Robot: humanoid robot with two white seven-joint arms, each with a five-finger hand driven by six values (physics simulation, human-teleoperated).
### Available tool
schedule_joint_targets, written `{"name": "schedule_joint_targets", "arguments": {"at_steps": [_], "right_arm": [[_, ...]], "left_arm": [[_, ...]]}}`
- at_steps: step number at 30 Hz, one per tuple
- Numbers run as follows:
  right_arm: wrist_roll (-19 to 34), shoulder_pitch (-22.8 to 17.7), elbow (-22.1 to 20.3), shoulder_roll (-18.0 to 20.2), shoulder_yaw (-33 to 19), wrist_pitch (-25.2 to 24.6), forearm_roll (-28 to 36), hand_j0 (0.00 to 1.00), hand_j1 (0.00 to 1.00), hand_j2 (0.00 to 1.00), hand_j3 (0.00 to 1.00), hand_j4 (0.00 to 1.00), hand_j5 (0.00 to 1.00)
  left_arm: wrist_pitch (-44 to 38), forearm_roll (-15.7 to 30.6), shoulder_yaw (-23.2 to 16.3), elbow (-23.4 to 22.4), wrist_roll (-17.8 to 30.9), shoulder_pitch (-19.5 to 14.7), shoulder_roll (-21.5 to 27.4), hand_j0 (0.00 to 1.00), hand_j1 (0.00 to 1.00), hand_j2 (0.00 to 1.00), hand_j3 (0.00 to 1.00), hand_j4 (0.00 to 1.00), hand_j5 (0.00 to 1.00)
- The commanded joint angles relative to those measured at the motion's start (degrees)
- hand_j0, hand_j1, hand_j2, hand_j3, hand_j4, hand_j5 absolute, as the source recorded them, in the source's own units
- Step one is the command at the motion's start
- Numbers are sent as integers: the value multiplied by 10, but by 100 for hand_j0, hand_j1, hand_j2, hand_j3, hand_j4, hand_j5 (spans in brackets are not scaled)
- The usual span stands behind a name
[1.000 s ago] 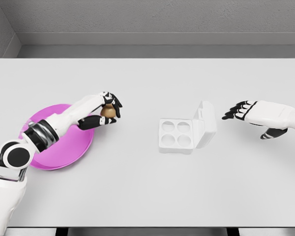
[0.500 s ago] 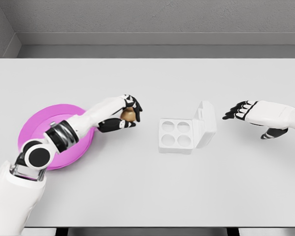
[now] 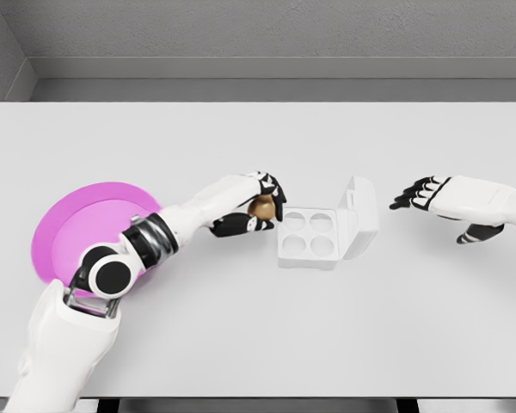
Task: Pack egg into the box and close the box lid
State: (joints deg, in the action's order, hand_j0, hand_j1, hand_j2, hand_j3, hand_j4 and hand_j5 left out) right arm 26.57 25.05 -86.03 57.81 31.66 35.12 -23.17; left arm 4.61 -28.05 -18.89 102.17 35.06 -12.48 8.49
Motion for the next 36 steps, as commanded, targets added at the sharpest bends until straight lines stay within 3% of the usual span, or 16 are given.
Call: {"name": "schedule_joint_targets", "arguments": {"at_steps": [1, 16, 29, 36], "right_arm": [[0, 0, 0, 1, 0, -1, 3, 100, 100, 100, 100, 100, 100], [0, 0, -1, 0, -1, -1, 3, 100, 100, 100, 100, 100, 100], [0, 0, -2, 0, 0, -1, 3, 100, 100, 100, 100, 100, 100], [0, 0, -2, 0, 0, -1, 3, 100, 100, 100, 100, 100, 100]], "left_arm": [[-1, -8, -7, -6, -1, 0, -12, 28, 28, 28, 28, 28, 28], [1, -74, -37, -68, -1, -23, -84, 28, 28, 28, 28, 28, 28], [1, -74, -54, -125, -1, -52, -85, 32, 32, 32, 32, 32, 32], [4, -78, -54, -124, -1, -52, -85, 51, 51, 51, 51, 51, 51]]}}
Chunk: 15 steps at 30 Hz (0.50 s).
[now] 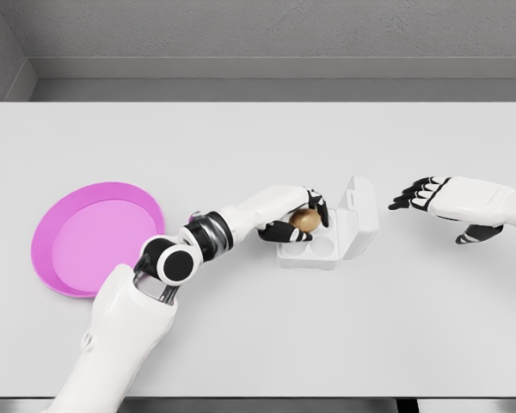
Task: Pack egg into the box and close the box lid
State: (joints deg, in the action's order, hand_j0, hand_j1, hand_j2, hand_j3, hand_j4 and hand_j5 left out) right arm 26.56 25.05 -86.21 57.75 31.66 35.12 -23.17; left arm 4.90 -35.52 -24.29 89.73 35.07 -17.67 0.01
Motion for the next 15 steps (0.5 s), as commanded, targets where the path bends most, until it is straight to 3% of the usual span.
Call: {"name": "schedule_joint_targets", "arguments": {"at_steps": [1, 6, 15], "right_arm": [[0, 0, 0, 1, 0, -1, 3, 100, 100, 100, 100, 100, 100], [0, 0, 0, 1, 0, -1, 3, 100, 100, 100, 100, 100, 100], [0, 0, 0, 1, 0, -1, 3, 100, 100, 100, 100, 100, 100]], "left_arm": [[1, -3, 0, 0, -1, 0, 0, 54, 54, 54, 54, 54, 54], [1, -3, -1, 1, -1, 0, 0, 65, 65, 65, 65, 65, 65], [1, -7, 0, 5, -1, 0, 0, 69, 69, 69, 69, 69, 69]]}}
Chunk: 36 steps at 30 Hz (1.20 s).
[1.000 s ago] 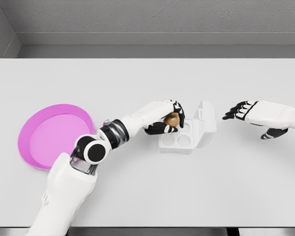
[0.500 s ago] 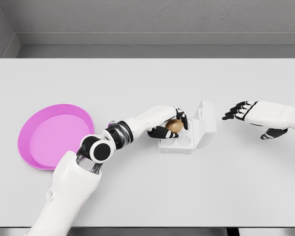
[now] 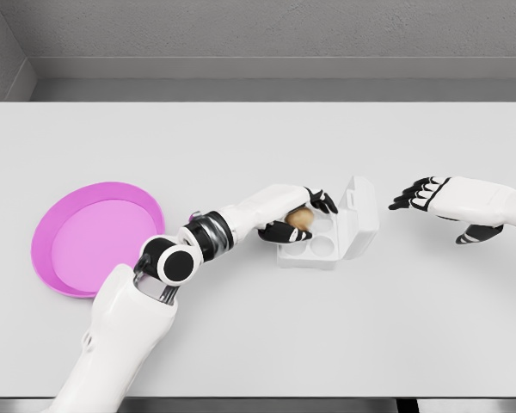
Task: Pack egg into the box and close the box lid
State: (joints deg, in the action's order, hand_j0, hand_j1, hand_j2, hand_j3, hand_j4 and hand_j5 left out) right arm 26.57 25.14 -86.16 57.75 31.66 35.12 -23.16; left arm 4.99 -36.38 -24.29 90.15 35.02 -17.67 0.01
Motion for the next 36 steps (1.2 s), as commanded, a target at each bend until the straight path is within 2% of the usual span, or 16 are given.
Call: {"name": "schedule_joint_targets", "arguments": {"at_steps": [1, 12, 15, 16, 17, 19, 23, 25, 27, 30, 34, 36], "right_arm": [[0, -1, 0, 1, 0, -1, 3, 100, 100, 100, 100, 100, 100], [0, 0, -1, 0, 0, -1, 3, 100, 100, 100, 100, 100, 100], [0, 0, -2, 1, -1, -1, 3, 100, 100, 100, 100, 100, 100], [0, 0, -2, 0, -1, -1, 3, 100, 100, 100, 100, 100, 100], [0, 0, -2, 1, -1, -1, 3, 100, 100, 100, 100, 100, 100], [0, 0, -2, 1, -1, -1, 3, 100, 100, 100, 100, 100, 100], [-1, 0, -14, -2, 0, -1, 2, 100, 100, 100, 100, 100, 100], [-1, 0, -18, -3, 0, -1, 2, 100, 100, 100, 100, 100, 100], [-1, 0, -23, -3, 1, -1, 3, 100, 100, 100, 100, 100, 100], [-1, -4, -43, -3, 0, -1, 3, 100, 100, 100, 100, 100, 100], [-1, -4, -60, -3, 0, -1, 3, 100, 100, 100, 100, 100, 100], [-2, -4, -67, -4, -1, -1, 3, 100, 100, 100, 100, 100, 100]], "left_arm": [[0, 2, 0, 1, 0, 0, 0, 70, 70, 70, 70, 70, 70], [-1, 0, 5, 6, 0, 2, 0, 76, 76, 76, 76, 76, 76], [-2, -1, 9, 13, 0, 2, 0, 86, 86, 86, 86, 86, 86], [-5, -1, 11, 20, 0, 0, 0, 97, 97, 97, 97, 97, 97], [-5, -1, 20, 30, 0, -1, 0, 100, 100, 100, 100, 100, 100], [-5, 1, 34, 51, 0, 0, 0, 100, 100, 100, 100, 100, 100], [-5, 7, 88, 125, 0, 11, 15, 100, 100, 100, 100, 100, 100], [0, 18, 130, 130, 0, 19, 24, 100, 100, 100, 100, 100, 100], [2, 62, 162, 131, 0, 19, 55, 100, 100, 100, 100, 100, 100], [82, 122, 231, 130, 0, 25, 86, 100, 100, 100, 100, 100, 100], [192, 176, 331, 130, 0, 73, 86, 100, 100, 100, 100, 100, 100], [282, 226, 379, 130, 0, 116, 95, 100, 100, 100, 100, 100, 100]]}}
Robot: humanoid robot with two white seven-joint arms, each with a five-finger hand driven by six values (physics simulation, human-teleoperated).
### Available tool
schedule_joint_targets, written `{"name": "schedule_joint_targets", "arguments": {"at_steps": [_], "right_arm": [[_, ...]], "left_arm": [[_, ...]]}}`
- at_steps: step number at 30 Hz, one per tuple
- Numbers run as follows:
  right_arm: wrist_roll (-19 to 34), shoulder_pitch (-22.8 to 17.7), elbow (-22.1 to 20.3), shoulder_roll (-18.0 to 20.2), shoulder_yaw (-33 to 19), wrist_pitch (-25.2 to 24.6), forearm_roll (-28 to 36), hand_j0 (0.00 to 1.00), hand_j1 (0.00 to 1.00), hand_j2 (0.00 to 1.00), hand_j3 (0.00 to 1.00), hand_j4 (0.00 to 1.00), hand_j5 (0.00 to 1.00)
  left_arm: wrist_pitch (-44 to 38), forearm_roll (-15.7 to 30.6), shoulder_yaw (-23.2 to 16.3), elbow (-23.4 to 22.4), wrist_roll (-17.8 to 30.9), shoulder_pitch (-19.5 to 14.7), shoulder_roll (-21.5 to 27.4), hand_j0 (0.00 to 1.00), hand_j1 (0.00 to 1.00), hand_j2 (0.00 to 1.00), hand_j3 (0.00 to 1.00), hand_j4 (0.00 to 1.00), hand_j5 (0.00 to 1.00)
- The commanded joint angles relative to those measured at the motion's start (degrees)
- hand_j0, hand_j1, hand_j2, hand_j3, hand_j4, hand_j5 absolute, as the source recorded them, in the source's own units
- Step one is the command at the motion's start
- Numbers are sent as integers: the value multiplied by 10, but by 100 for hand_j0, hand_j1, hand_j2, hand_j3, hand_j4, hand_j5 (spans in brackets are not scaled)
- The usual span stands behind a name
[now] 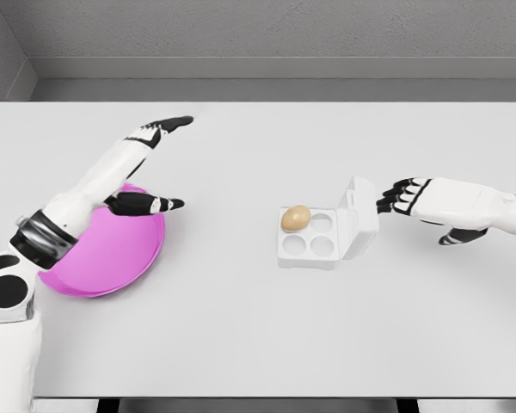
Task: Pack egg into the box and close the box lid
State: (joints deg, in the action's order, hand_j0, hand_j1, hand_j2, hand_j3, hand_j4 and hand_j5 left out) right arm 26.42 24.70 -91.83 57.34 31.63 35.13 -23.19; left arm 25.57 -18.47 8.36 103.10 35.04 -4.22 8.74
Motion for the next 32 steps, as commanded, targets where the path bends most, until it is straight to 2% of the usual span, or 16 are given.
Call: {"name": "schedule_joint_targets", "arguments": {"at_steps": [1, 3, 7, 9, 15, 18, 22, 25, 26, 30, 32], "right_arm": [[0, 0, -11, 0, -1, -1, 3, 100, 100, 100, 100, 100, 100], [0, 0, -12, -1, -2, -1, 3, 100, 100, 100, 100, 100, 100], [0, 1, -33, 0, -3, -1, 3, 100, 100, 100, 100, 100, 100], [0, 1, -49, 0, -4, -1, 3, 100, 100, 100, 100, 100, 100], [-4, 1, -91, -15, -3, -1, 4, 100, 100, 100, 100, 100, 100], [-3, 2, -93, -42, -2, -1, 3, 99, 99, 99, 99, 99, 99], [-4, 4, -93, -46, -2, -1, 3, 98, 98, 98, 98, 98, 98], [0, 4, -88, -27, -33, -1, 3, 100, 100, 100, 100, 100, 100], [0, 1, -86, 0, -50, -1, 3, 100, 100, 100, 100, 100, 100], [-3, 0, -33, 39, -54, -1, 8, 100, 100, 100, 100, 100, 100], [-5, 0, -21, 65, -54, -1, 9, 100, 100, 100, 100, 100, 100]], "left_arm": [[94, 68, 77, 1, 0, 4, 16, 100, 100, 100, 100, 100, 100], [94, 107, 106, -4, 0, 33, 23, 100, 100, 100, 100, 100, 100], [94, 99, 179, -19, 0, 53, 29, 100, 100, 100, 100, 100, 100], [94, 99, 179, -19, 0, 65, 62, 100, 100, 100, 100, 100, 100], [94, 65, 177, -20, 0, 76, 102, 100, 100, 100, 100, 100, 100], [94, 56, 175, -19, 0, 77, 103, 100, 100, 100, 100, 100, 100], [94, 54, 175, -19, 0, 77, 103, 100, 100, 100, 100, 100, 100], [94, 54, 175, -16, 0, 77, 102, 100, 100, 100, 100, 100, 100], [94, 54, 175, -16, 0, 83, 102, 100, 100, 100, 100, 100, 100], [94, 54, 174, -14, 0, 87, 103, 100, 100, 100, 100, 100, 100], [94, 54, 175, -13, 0, 87, 102, 100, 100, 100, 100, 100, 100]]}}
